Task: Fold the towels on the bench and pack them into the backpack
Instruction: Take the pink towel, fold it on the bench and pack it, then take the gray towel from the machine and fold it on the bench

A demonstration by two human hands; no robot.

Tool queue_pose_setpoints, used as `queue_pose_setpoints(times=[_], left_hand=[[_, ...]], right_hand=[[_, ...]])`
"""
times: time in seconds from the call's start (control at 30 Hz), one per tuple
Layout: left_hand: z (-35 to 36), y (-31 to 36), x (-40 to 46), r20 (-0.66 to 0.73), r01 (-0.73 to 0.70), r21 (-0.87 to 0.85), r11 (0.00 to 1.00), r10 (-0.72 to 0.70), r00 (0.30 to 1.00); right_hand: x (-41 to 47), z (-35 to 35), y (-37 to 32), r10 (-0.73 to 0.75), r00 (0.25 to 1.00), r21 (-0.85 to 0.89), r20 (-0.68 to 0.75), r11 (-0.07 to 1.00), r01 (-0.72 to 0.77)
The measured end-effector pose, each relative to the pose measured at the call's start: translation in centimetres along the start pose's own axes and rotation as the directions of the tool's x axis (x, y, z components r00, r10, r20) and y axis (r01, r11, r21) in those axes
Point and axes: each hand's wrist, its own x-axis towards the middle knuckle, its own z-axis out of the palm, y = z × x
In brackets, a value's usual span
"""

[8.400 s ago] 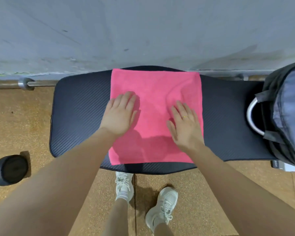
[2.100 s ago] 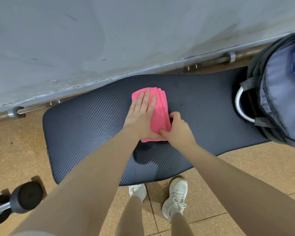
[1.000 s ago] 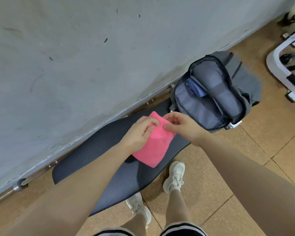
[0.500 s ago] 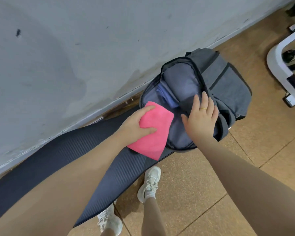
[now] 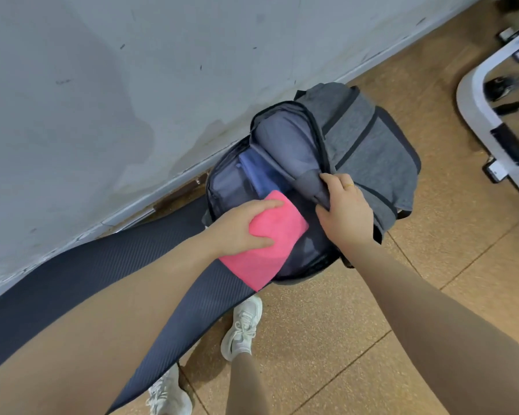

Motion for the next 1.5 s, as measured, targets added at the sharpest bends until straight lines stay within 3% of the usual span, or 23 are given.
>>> queue_pose_setpoints(times=[0.13, 0.27, 0.33, 0.4, 0.47, 0.53, 0.67, 0.8, 0.93, 1.17, 1.4, 1.5], left_hand=[[3.0, 2.5, 3.6, 0.052, -0.079, 0.253, 0.964, 0.068, 0.996], [5.7, 4.4, 5.7, -0.002, 0.051, 0.658, 0.751, -0.066, 0.998], [5.9, 3.2, 4.7, -0.146, 0.070, 0.773, 0.630, 0.070, 0.987], [5.6, 0.6, 2.6, -0.183, -0.023, 0.843, 0.537, 0.327, 0.927], [5.7, -2.9, 0.2, -0.031, -0.197, 0.897, 0.396, 0.500, 0.865], [6.0, -5.6, -1.2, 0.134, -0.299, 0.916, 0.268, 0.496, 0.858], [7.4, -6.6, 1.3, 0.073, -0.215, 0.923, 0.319, 0.404, 0.912], [8.3, -5.8, 5.5, 0.019, -0.156, 0.952, 0.265, 0.456, 0.890], [8.4, -3.1, 8.6, -0.012, -0.090, 0.966, 0.243, 0.388, 0.922], [7.2, -6.5, 2.2, -0.075, -0.111, 0.930, 0.351, 0.476, 0.877], [1.5, -8.5, -6.2, 0.069, -0.215, 0.940, 0.265, 0.470, 0.880], [-0.9, -6.2, -9.3, 0.050, -0.190, 0.942, 0.276, 0.443, 0.895]], right_hand=[[0.2, -1.9, 0.7, -0.039, 0.998, 0.076, -0.041, 0.996, 0.042], [-0.1, -1.6, 0.6, -0.040, 0.998, 0.054, -0.043, 0.998, 0.042], [-0.4, -1.3, 0.5, -0.031, 0.998, 0.046, -0.048, 0.998, 0.033], [-0.7, -1.0, 0.3, -0.016, 0.998, 0.051, -0.061, 0.999, 0.019], [-0.9, -0.8, 0.0, -0.019, 0.998, 0.052, -0.068, 0.998, 0.023], [-1.1, -0.4, -0.2, -0.030, 0.996, 0.017, -0.082, 0.999, 0.031], [-1.7, 1.0, -0.3, -0.058, 0.981, -0.025, -0.185, 0.998, 0.055], [-1.6, 1.5, 0.2, -0.045, 0.965, 0.007, -0.259, 0.999, 0.049], [-1.7, 1.4, 0.5, -0.067, 0.957, 0.013, -0.281, 0.997, 0.073], [-1.9, 2.0, -0.2, -0.013, 0.982, 0.055, -0.186, 0.998, 0.024], [-4.0, 6.2, -3.6, 0.079, 0.996, -0.009, -0.041, 0.997, -0.079], [-5.5, 4.4, -5.2, 0.151, 0.986, 0.018, 0.076, 0.988, -0.152]])
